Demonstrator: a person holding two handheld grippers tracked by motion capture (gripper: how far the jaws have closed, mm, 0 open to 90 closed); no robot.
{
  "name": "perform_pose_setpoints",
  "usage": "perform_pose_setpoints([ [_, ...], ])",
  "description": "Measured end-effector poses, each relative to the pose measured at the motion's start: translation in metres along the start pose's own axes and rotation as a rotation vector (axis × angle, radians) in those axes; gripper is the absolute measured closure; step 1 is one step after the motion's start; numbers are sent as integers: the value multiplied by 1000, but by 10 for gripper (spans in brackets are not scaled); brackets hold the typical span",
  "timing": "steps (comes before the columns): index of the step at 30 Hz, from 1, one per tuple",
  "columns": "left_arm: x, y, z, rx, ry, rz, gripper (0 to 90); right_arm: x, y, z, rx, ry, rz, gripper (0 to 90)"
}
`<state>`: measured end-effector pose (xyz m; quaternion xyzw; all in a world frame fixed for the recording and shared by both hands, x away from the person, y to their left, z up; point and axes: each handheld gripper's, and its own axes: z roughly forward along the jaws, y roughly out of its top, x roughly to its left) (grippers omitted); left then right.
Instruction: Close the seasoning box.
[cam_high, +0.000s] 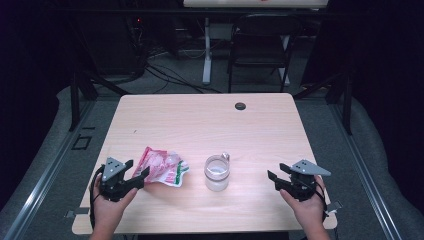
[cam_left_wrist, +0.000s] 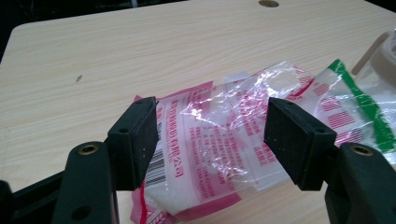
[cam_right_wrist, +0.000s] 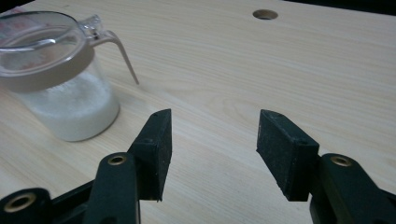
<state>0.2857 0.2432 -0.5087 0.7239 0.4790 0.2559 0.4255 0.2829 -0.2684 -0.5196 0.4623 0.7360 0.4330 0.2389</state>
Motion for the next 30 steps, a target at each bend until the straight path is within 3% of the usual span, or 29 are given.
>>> perform_pose_setpoints([
  [5,7,-3,1,8,11,-18,344,-10,-8,3,19,-27,26,453],
  [10,13,-7,4,17,16,-31,356,-15,-14,8,24,-24,57,453],
  [23,18,-10,5,19,25,-51,360,-9,-17,16,46,-14,36,450],
  [30,21,-10,5,15,33,-57,362,-9,-17,16,47,-42,37,443],
])
